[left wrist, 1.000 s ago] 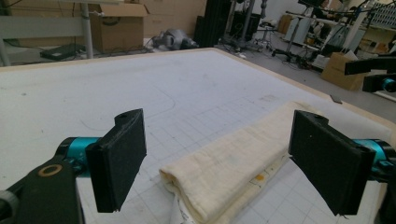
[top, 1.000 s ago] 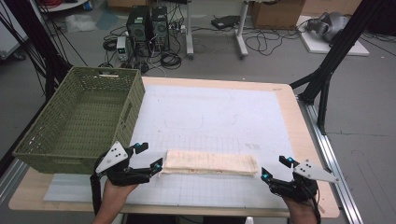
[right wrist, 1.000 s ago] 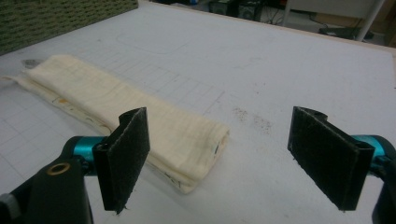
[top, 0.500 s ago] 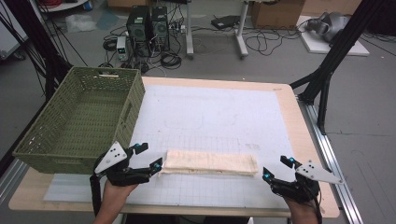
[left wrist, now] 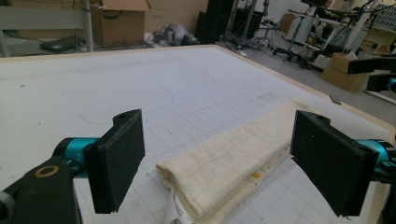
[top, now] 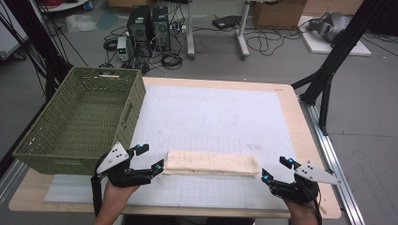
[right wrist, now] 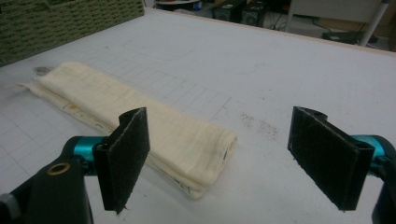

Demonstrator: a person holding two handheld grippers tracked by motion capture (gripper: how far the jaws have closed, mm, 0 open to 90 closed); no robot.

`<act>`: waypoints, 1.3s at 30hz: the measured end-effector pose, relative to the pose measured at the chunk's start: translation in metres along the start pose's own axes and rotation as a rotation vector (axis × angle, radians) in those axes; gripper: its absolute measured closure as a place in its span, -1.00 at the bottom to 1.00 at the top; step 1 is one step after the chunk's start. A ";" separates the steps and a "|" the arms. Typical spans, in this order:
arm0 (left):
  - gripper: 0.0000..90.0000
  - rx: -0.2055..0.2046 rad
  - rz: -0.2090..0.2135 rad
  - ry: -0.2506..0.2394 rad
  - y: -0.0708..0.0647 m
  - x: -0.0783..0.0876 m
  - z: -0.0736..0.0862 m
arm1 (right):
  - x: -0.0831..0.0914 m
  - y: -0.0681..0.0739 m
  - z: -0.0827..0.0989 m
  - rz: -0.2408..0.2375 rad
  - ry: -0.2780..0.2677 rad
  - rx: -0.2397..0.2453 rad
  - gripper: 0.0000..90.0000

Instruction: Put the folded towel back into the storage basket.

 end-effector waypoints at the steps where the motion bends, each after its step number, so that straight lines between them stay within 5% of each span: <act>1: -0.60 0.001 -0.003 0.000 0.000 0.000 0.000 | 0.000 0.000 0.000 0.000 0.000 0.000 -0.57; 14: -0.51 0.010 -0.010 0.058 0.004 -0.011 0.008 | -0.004 0.003 0.003 -0.010 0.015 0.002 -0.57; 29: -0.14 0.091 -0.083 0.325 0.027 -0.038 0.051 | -0.009 0.002 0.010 -0.014 0.044 0.000 -0.57; 39: -0.08 0.110 -0.062 0.343 0.023 -0.048 0.055 | -0.008 0.001 0.010 -0.008 0.037 -0.003 -0.57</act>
Point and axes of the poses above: each handheld gripper's, and its own axes: x roughly backward along the jaws, z roughly out of its underside, y roughly to its left, the point moved 9 cm from there along -x, roughly forward along the jaws, and after that the axes turned 5 degrees about x, right-handed, at the moved point
